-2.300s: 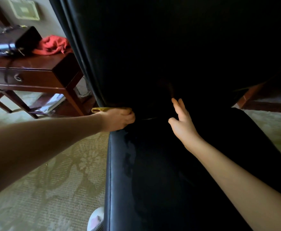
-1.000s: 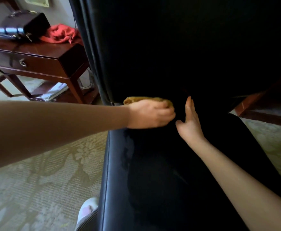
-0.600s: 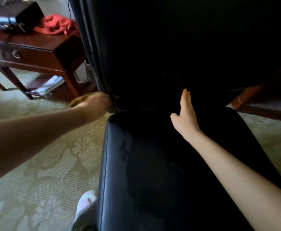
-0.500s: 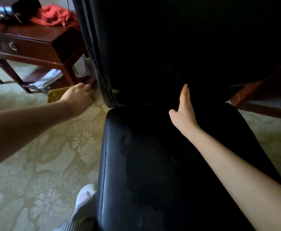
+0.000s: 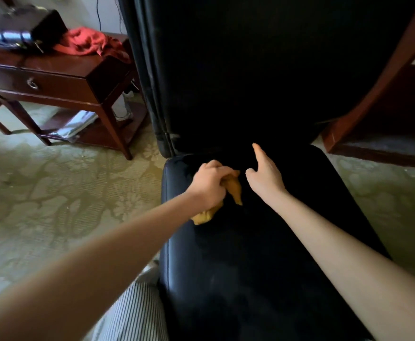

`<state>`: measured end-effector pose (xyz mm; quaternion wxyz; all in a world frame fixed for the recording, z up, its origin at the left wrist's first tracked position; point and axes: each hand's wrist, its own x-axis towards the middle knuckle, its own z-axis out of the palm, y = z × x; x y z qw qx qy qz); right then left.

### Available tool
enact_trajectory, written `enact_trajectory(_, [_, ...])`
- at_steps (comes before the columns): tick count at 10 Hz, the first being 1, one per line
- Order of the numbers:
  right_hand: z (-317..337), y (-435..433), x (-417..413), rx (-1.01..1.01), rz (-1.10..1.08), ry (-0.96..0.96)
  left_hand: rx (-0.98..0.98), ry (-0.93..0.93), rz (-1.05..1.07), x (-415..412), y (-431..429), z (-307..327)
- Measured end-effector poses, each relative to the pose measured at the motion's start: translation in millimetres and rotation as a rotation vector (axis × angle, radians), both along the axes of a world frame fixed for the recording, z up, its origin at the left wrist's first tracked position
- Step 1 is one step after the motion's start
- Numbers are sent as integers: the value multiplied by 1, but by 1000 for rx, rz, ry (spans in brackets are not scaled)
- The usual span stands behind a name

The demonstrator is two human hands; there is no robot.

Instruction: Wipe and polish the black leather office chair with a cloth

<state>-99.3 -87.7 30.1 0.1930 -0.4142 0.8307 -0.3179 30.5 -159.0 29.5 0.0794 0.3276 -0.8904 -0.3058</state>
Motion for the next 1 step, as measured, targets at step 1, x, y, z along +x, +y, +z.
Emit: enact_trajectory(1, [1, 41, 14, 52, -18, -147, 117, -18, -131, -1, 41, 0])
